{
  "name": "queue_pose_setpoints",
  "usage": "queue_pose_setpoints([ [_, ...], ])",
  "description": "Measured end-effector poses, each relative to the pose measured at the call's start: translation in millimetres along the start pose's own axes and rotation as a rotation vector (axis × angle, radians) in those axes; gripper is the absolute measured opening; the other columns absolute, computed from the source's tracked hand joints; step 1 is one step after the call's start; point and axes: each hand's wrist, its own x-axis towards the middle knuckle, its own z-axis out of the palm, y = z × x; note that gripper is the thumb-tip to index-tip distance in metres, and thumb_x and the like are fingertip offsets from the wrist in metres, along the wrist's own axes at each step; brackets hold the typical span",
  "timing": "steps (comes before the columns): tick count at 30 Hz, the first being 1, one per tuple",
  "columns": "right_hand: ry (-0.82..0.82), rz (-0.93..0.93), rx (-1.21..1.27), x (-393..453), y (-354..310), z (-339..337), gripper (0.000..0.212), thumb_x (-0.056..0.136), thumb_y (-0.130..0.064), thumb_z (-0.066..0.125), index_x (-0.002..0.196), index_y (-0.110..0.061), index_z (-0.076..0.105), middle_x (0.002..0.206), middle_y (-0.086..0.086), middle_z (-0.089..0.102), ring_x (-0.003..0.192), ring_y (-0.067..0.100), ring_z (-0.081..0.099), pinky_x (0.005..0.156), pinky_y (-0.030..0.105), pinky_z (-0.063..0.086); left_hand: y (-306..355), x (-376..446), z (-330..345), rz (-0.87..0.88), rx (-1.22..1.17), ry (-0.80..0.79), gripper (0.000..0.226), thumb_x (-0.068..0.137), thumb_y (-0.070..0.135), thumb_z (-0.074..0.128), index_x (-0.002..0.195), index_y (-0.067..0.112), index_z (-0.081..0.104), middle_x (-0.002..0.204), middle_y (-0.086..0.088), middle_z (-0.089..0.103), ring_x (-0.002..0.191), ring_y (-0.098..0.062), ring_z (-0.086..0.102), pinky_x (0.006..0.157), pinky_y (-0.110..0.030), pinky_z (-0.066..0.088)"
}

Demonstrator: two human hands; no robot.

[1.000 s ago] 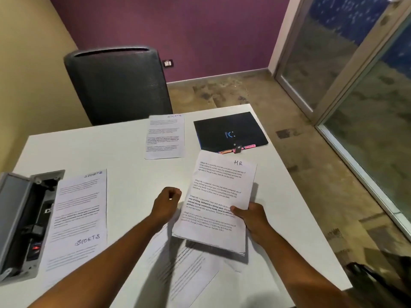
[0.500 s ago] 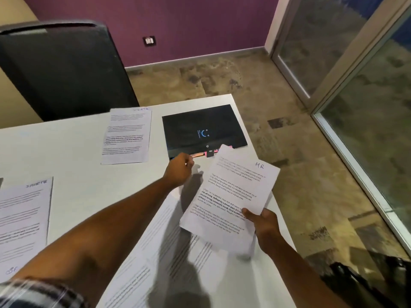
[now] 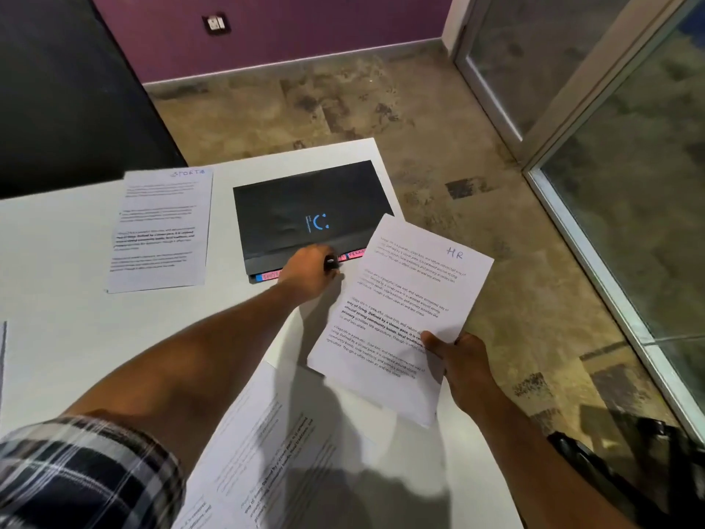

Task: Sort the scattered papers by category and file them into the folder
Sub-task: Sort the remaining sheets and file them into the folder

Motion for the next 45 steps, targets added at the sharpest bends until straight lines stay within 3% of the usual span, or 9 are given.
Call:
queue_pose_setpoints([
  [4, -0.03, -0.002, 0.11, -2, -13, -4, 0.024, 0.085, 0.0, 0.077, 0.109, 0.002, 0.073, 0.103, 0.016, 0.078, 0.092, 0.031, 0.075, 0.073, 0.029, 0.062, 0, 3, 10, -0.075, -0.04, 0.082, 0.009, 0.089, 0.022, 0.065, 0.092, 0.023, 0.073, 0.092, 0.0, 0.075, 0.084, -0.022, 0.068, 0.071, -0.032, 0.053],
  [10, -0.135, 0.033, 0.246, -10, -15, -11, 0.033, 0.087, 0.0, 0.071, 0.12, 0.005, 0.068, 0.114, 0.021, 0.074, 0.106, 0.035, 0.072, 0.093, 0.041, 0.059, 7, -51, 33, -0.067, -0.197, 0.097, 0.008, 0.087, 0.023, 0.068, 0.087, 0.021, 0.075, 0.076, 0.004, 0.073, 0.066, -0.013, 0.063, 0.057, -0.027, 0.04],
  [14, -0.143, 0.07, 0.261, -16, -4, -14, 0.031, 0.088, 0.001, 0.07, 0.119, 0.006, 0.068, 0.115, 0.022, 0.074, 0.105, 0.036, 0.072, 0.09, 0.041, 0.061, 18, -105, 55, -0.001, -0.441, -0.077, 0.017, 0.07, 0.017, 0.074, 0.06, 0.02, 0.062, 0.054, 0.012, 0.059, 0.055, 0.007, 0.052, 0.046, -0.019, 0.037],
  [17, -0.116, 0.089, 0.238, -23, 5, -17, 0.029, 0.088, 0.001, 0.071, 0.116, 0.005, 0.07, 0.112, 0.02, 0.075, 0.102, 0.035, 0.073, 0.083, 0.037, 0.063, 12, -130, 65, 0.03, -0.529, -0.208, 0.021, 0.057, 0.004, 0.07, 0.049, 0.016, 0.054, 0.045, 0.006, 0.055, 0.046, -0.005, 0.054, 0.043, -0.023, 0.039],
  [23, 0.012, 0.086, 0.111, -34, 22, -18, 0.021, 0.083, 0.001, 0.078, 0.104, 0.002, 0.075, 0.102, 0.018, 0.077, 0.095, 0.035, 0.073, 0.09, 0.045, 0.059, -16, -129, 46, 0.093, -0.091, 0.003, 0.024, 0.078, 0.019, 0.067, 0.1, 0.028, 0.069, 0.098, 0.011, 0.069, 0.092, -0.014, 0.061, 0.077, -0.036, 0.052],
  [28, 0.141, 0.045, -0.03, -46, 37, -30, 0.011, 0.081, -0.002, 0.082, 0.089, -0.007, 0.078, 0.088, 0.01, 0.079, 0.083, 0.029, 0.074, 0.08, 0.038, 0.059, -17, -140, 26, 0.026, 0.298, -0.087, 0.081, 0.063, 0.059, 0.08, 0.132, 0.031, 0.046, 0.134, 0.002, 0.045, 0.123, -0.026, 0.04, 0.099, -0.043, 0.042],
  [37, 0.198, -0.033, -0.114, -69, 58, -35, 0.01, 0.082, 0.001, 0.079, 0.086, -0.007, 0.075, 0.074, -0.002, 0.074, 0.067, 0.017, 0.068, 0.056, 0.022, 0.055, 2, -135, 20, 0.026, 0.333, -0.269, 0.075, 0.084, 0.028, 0.072, 0.145, 0.029, 0.028, 0.154, -0.009, 0.024, 0.143, -0.048, 0.017, 0.113, -0.064, 0.027],
  [40, 0.203, -0.075, -0.123, -73, 63, -31, 0.011, 0.083, -0.001, 0.08, 0.084, -0.01, 0.074, 0.081, 0.002, 0.075, 0.074, 0.02, 0.069, 0.068, 0.029, 0.056, 10, -137, 16, 0.002, 0.237, -0.307, 0.098, 0.084, 0.002, 0.07, 0.151, 0.039, 0.008, 0.162, 0.0, 0.004, 0.147, -0.051, 0.003, 0.113, -0.073, 0.015],
  [45, 0.203, -0.113, -0.068, -81, 72, -33, 0.012, 0.083, -0.002, 0.081, 0.093, -0.006, 0.075, 0.091, 0.007, 0.078, 0.086, 0.024, 0.074, 0.08, 0.036, 0.058, 19, -141, -15, 0.103, 0.213, -0.313, 0.107, 0.084, 0.003, 0.072, 0.145, 0.061, 0.006, 0.163, 0.01, -0.013, 0.149, -0.044, -0.012, 0.112, -0.073, 0.006],
])
